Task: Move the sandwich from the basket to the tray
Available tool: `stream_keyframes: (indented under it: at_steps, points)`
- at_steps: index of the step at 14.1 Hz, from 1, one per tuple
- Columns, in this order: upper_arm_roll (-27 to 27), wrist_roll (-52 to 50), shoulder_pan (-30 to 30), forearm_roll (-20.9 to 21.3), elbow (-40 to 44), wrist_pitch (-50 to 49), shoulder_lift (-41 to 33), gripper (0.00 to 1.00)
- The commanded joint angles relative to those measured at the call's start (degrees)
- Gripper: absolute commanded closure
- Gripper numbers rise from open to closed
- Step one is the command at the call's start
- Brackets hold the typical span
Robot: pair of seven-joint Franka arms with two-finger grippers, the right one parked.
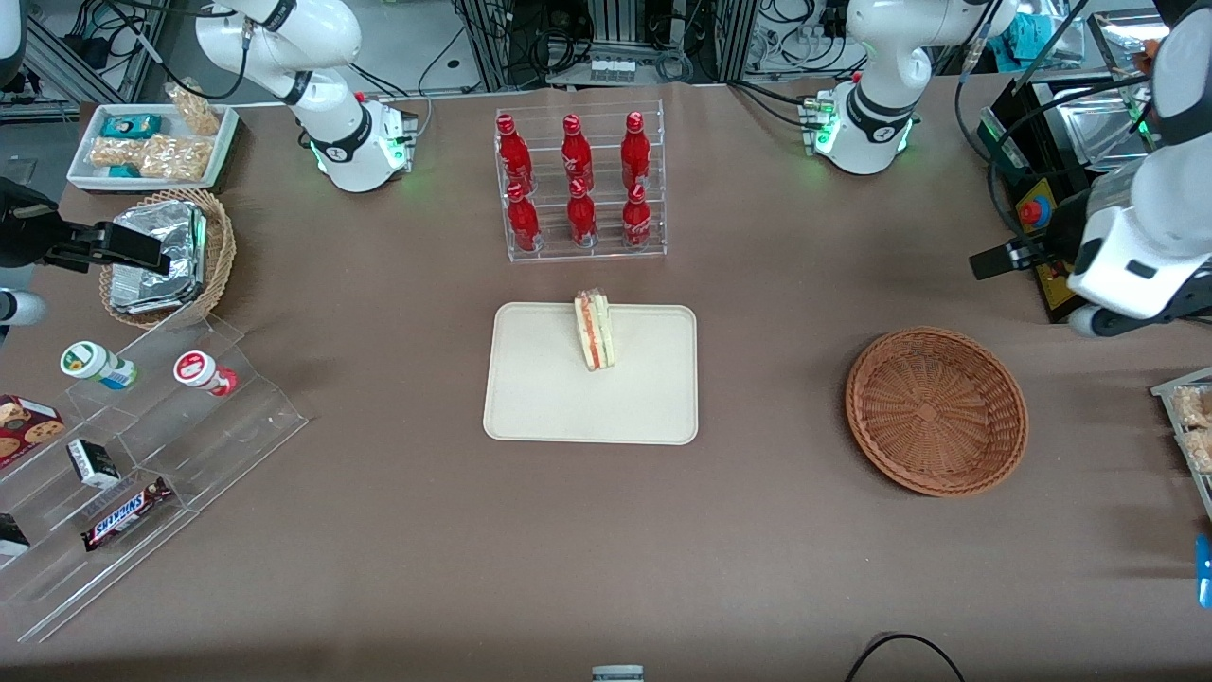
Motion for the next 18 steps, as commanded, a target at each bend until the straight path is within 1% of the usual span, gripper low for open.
stream_keyframes:
  at_steps: [1, 2, 7, 9, 12, 18]
  points:
    - [-0.15, 0.66, 0.87, 0.18, -9.41, 6.43, -6.61, 0.0]
    - [-0.15, 0.93, 0.87, 0.18, -11.89, 8.55, -8.03, 0.0]
    - [-0.15, 3.04, 0.96, 0.26, -7.61, 8.57, -5.5, 0.0]
    - [-0.15, 3.82, 0.96, 0.35, -7.17, 8.49, -5.24, 0.0]
    - [-0.06, 9.7, 1.05, 0.53, -7.17, 7.17, -5.24, 0.0]
    - [0.12, 9.01, 0.96, 0.35, -6.38, 7.52, -4.27, 0.0]
